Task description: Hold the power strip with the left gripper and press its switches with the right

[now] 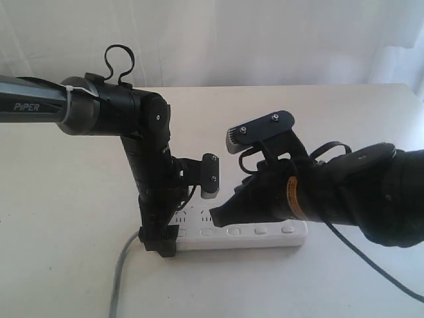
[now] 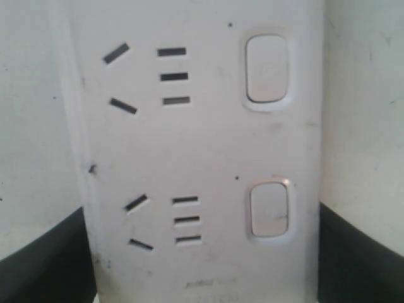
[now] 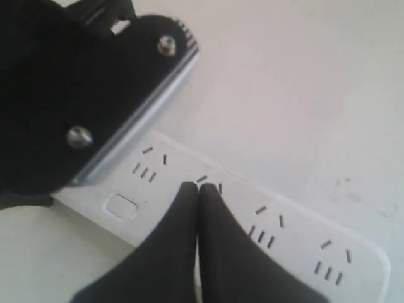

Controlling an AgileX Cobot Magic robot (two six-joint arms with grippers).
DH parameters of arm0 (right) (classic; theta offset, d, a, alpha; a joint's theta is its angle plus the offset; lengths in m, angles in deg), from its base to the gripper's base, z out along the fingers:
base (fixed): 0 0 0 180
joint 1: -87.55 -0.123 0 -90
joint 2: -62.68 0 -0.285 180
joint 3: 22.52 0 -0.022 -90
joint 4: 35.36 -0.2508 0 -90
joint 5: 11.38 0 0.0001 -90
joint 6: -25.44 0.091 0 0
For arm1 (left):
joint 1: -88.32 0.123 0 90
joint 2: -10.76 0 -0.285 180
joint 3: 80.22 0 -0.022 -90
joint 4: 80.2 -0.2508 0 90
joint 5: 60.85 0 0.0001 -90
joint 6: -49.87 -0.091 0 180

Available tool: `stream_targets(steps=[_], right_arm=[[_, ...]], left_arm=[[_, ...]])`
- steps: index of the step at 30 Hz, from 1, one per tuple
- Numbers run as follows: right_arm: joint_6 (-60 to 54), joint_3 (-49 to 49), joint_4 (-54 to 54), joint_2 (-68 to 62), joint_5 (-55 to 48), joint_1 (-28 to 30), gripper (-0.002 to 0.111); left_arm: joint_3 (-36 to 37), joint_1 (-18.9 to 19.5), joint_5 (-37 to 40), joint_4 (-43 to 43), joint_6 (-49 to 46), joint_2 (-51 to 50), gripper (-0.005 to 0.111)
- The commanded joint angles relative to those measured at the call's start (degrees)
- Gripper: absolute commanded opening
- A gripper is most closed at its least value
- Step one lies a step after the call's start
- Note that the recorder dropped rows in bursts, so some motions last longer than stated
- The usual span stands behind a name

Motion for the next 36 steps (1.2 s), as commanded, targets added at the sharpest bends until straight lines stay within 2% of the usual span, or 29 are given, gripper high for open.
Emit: stream_targets(steps=[1, 16, 29, 36], right_arm=[[0.2, 3.8, 0.1, -0.1, -2.1, 0.0, 0.0], [0.8, 6.2, 0.1, -0.2, -3.2, 0.0, 0.0], [-1.1, 7.6, 0.1, -0.2, 3.4, 0.0, 0.0], [-1.1, 5.5, 0.1, -0.2, 0.8, 0.0, 0.0]], left_arm=[[1.4, 0.2, 5.3, 0.1, 0.0, -1.7, 0.0], [1.4, 0.2, 5.4, 0.4, 0.0, -1.7, 0.0], [1.4, 0.2, 8.5, 3.2, -5.2, -1.7, 0.0], [1.4, 0.2, 3.9, 3.6, -6.0, -1.7, 0.0]])
